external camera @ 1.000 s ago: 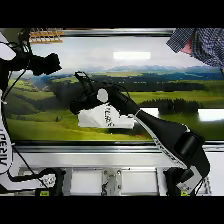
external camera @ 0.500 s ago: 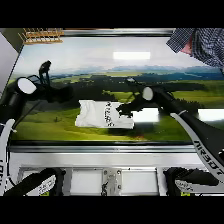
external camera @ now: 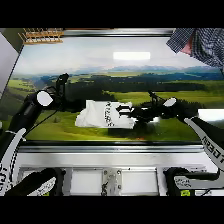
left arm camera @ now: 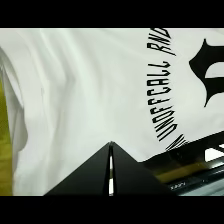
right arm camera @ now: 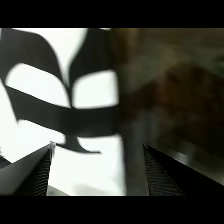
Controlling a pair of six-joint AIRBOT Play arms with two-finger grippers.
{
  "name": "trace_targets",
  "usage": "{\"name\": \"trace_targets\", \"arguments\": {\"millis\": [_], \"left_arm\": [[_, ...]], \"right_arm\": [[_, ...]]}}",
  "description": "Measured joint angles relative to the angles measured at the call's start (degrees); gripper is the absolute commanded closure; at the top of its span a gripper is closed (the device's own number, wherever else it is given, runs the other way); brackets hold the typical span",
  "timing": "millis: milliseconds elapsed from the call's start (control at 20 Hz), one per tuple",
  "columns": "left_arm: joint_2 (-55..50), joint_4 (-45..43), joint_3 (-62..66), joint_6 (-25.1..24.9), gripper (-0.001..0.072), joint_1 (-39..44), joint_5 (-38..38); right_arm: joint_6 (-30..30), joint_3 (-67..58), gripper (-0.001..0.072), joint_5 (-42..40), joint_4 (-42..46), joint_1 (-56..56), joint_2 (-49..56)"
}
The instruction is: Fold the clothes and pants, and hang the long-sleeved shirts on hangers.
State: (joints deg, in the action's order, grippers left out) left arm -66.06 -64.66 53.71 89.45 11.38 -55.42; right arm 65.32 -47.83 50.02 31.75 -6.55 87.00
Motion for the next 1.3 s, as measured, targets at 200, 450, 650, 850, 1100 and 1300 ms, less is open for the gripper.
{"name": "trace_targets", "arguments": {"millis": [200,450,650,850,1100,1300], "left_arm": [[0.00,0.00,-0.17,0.48,0.0702,0.50,0.70],[0.00,0.22,-0.20,1.55,0.0701,0.63,1.03],[0.00,0.24,-0.20,1.97,0.0702,0.98,0.39],[0.00,0.24,-0.20,2.03,0.0701,3.65,0.44],[0.00,0.24,-0.20,2.16,0.0702,7.74,1.60],[0.00,0.24,-0.20,2.16,0.0702,9.03,1.90]], "right_arm": [[-7.67,0.50,0.0533,-1.70,-11.93,-2.56,4.09],[-12.33,-0.72,0.0700,-1.20,-16.31,-4.22,5.07],[-3.96,-5.18,0.0700,-0.79,-2.29,2.86,0.68],[8.33,-8.63,0.0700,-0.81,18.47,19.26,-7.82],[15.02,-9.70,0.0700,-1.16,29.35,45.27,-15.34],[17.68,-8.28,0.0700,1.68,32.46,60.19,-17.09]]}}
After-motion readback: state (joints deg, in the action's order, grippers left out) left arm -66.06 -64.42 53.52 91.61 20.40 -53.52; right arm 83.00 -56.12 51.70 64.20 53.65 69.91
